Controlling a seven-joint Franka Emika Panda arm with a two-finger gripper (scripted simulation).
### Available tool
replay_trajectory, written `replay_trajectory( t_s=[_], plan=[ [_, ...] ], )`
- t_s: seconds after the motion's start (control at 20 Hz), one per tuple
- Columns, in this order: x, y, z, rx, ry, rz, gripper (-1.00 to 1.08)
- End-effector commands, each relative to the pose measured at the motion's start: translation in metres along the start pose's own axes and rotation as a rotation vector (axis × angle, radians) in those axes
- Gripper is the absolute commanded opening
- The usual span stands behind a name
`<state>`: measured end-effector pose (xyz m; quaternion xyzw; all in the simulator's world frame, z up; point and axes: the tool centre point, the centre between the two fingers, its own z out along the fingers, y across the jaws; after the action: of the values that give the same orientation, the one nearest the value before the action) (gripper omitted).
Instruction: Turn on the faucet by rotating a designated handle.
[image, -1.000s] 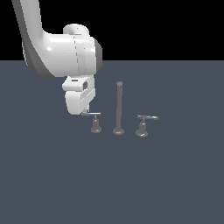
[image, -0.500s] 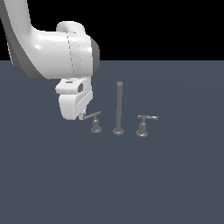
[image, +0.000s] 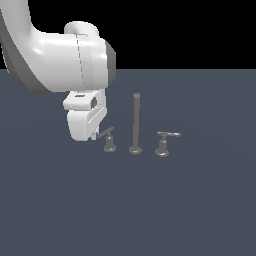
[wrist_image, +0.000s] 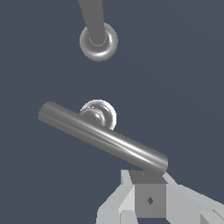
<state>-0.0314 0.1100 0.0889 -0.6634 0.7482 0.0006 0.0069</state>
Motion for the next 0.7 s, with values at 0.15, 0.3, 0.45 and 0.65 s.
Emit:
replay_trajectory(
  t_s=[0.15, 0.3, 0.45, 0.65],
  plan=[
    [0.030, 0.012, -0.001, -0.008, 0.011, 0.020, -1.00],
    [0.019, 0.009, 0.000, -0.003, 0.002, 0.000, -1.00],
    [0.039, 0.007, -0.001, -0.005, 0.006, 0.008, -1.00],
    [0.066, 0.003, -0.001, -0.008, 0.010, 0.018, -1.00]
  ],
)
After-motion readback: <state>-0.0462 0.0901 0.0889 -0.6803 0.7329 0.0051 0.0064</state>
